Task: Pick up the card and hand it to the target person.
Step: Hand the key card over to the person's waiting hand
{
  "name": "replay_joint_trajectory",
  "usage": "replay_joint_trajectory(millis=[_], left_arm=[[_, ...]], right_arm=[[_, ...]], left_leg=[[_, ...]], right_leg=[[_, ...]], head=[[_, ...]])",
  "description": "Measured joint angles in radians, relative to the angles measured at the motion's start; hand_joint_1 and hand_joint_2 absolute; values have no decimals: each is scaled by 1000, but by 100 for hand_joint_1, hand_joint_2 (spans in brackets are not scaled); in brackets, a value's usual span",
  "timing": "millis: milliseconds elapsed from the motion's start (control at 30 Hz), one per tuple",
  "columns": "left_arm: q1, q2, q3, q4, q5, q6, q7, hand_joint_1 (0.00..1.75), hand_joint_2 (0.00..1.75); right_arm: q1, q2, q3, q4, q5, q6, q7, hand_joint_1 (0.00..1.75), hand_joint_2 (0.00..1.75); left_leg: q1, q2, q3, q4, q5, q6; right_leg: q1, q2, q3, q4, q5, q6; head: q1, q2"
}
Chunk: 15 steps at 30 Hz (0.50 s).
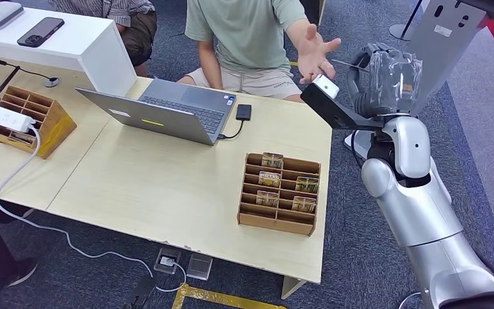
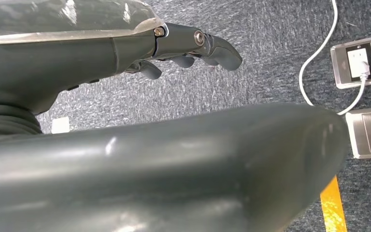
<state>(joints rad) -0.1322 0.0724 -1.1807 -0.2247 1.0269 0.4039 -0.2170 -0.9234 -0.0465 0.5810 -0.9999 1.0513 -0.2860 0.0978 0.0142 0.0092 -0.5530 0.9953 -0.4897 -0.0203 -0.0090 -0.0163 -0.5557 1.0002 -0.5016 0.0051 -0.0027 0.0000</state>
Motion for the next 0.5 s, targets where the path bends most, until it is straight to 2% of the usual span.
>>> replay_joint_trajectory(millis=[300, 333, 433, 467, 500], left_arm=[[0, -3, 0, 0, -2, 0, 2, 0, 0], [0, -4, 0, 0, -2, 0, 2, 0, 0], [0, -4, 0, 0, -2, 1, 2, 0, 0], [0, -4, 0, 0, -2, 2, 2, 0, 0], [0, -4, 0, 0, -2, 2, 2, 0, 0]], right_arm=[[-40, 28, -2, 184, 5, -18, -11, 128, 175], [-41, 31, -2, 196, 5, -19, -13, 106, 175], [-43, 40, -2, 229, 4, -22, -18, 9, 175], [-43, 43, -2, 238, 1, -22, -21, 0, 175], [-43, 45, -2, 246, -2, -22, -25, 0, 175]], left_leg=[[0, 0, 0, 0, 0, 0], [0, 0, 0, 0, 0, 0], [0, 0, 0, 0, 0, 0], [0, 0, 0, 0, 0, 0], [0, 0, 0, 0, 0, 0]], right_leg=[[0, 0, 0, 0, 0, 0], [0, 0, 0, 0, 0, 0], [0, 0, 0, 0, 0, 0], [0, 0, 0, 0, 0, 0], [0, 0, 0, 0, 0, 0]], head=[[0, 0], [0, 0], [0, 0], [0, 0], [0, 0]])
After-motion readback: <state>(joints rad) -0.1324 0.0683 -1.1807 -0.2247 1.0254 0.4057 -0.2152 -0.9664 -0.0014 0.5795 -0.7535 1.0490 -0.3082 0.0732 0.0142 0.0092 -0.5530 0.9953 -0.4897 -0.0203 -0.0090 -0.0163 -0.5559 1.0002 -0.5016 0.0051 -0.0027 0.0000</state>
